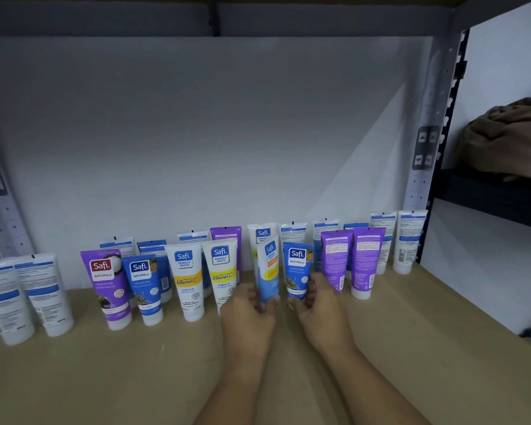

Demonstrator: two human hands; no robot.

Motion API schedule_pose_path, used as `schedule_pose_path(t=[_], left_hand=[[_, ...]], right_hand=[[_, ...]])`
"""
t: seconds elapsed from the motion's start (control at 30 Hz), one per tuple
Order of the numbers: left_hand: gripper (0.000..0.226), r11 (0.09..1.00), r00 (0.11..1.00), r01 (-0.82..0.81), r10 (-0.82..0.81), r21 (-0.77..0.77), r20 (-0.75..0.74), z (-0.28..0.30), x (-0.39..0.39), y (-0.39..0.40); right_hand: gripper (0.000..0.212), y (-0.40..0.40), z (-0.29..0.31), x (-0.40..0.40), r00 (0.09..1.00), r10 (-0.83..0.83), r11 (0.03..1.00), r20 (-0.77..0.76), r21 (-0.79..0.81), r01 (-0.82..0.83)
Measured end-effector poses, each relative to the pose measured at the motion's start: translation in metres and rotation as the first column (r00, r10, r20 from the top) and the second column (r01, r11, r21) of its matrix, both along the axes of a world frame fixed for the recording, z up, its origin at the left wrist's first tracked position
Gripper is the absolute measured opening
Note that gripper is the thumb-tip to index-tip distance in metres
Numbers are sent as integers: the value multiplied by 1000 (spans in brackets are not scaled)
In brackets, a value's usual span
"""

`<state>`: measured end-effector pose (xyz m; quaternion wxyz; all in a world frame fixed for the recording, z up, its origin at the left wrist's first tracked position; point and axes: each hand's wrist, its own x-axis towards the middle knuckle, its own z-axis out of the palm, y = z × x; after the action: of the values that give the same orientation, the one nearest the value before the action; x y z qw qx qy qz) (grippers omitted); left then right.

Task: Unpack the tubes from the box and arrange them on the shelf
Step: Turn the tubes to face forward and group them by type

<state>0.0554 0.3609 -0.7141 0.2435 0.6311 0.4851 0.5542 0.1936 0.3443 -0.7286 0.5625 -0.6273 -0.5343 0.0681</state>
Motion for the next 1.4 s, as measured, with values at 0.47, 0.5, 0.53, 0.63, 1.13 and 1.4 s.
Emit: schedule_pose_path(t=[0.47, 0.5, 0.53, 0.63, 1.13, 1.4], left_hand=[[26, 994, 992, 103, -101, 23, -74, -8, -2, 7], [27, 994, 992, 109, -107, 21, -71, -8, -1, 8], [27, 994, 991, 110, -108, 16, -73, -9, -1, 9], [24, 994, 991, 104, -102, 18, -87, -10, -2, 10], [31, 999, 978, 54, -51, 9, -205, -7, -4, 3], [15, 996, 990, -88, 90, 20, -109, -10, -7, -17]], right_hand=[[43, 4, -5, 3, 1000, 12, 1000, 3, -14, -12], [44, 4, -4, 3, 1000, 13, 1000, 2, -11, -13], [44, 3, -4, 3, 1000, 15, 1000, 5, -10, -15], [40, 4, -5, 3, 1000, 21, 1000, 23, -5, -21], [45, -3, 1, 2, 996, 89, 996, -33, -12, -89], [39, -26, 3, 26, 1000, 3, 993, -16, -116, -5]])
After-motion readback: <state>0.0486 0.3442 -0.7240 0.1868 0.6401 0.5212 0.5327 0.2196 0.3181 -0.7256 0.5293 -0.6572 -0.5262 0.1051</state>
